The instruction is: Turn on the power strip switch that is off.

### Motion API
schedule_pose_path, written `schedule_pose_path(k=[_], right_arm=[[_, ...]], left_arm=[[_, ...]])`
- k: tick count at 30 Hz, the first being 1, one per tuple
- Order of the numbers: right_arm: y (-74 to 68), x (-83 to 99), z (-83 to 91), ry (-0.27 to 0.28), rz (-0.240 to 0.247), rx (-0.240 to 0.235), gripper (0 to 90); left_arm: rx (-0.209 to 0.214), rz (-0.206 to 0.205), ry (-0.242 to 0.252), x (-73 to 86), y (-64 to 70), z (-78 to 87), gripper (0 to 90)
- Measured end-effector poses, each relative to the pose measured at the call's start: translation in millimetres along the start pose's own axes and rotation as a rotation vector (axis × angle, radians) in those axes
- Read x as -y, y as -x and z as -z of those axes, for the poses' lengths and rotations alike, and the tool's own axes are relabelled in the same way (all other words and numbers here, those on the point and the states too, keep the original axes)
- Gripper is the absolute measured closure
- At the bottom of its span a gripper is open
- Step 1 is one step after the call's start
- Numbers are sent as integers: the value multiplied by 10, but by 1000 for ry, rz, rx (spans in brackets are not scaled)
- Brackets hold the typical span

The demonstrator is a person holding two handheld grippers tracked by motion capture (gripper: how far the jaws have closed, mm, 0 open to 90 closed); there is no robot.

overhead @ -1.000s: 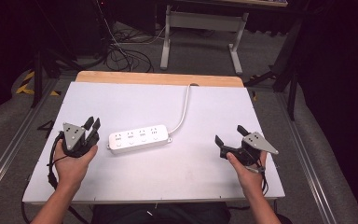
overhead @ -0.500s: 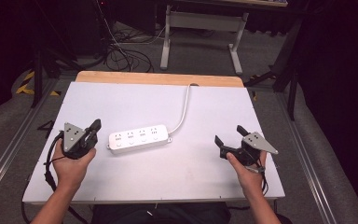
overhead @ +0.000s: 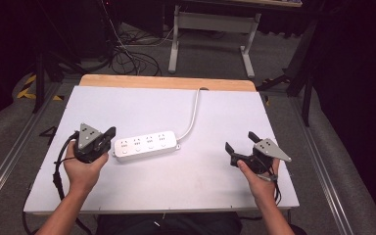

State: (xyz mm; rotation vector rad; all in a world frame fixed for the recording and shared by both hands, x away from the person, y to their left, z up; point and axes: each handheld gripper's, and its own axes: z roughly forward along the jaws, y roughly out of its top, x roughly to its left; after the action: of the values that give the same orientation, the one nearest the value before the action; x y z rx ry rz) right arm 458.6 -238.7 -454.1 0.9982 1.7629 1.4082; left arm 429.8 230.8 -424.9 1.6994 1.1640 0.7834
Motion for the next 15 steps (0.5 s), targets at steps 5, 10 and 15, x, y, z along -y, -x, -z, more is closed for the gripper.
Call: schedule_pose_path(k=[5, 10, 15], right_arm=[[2, 2, 6, 3, -6, -4, 56], [12, 4, 19, 2, -3, -1, 58], [12, 4, 18, 3, -1, -1, 60]], left_arm=[[21, -24, -41, -22, 58, -98, 900], [53, -46, -81, -51, 133, -189, 900], [74, -92, -143, -62, 242, -307, 900]])
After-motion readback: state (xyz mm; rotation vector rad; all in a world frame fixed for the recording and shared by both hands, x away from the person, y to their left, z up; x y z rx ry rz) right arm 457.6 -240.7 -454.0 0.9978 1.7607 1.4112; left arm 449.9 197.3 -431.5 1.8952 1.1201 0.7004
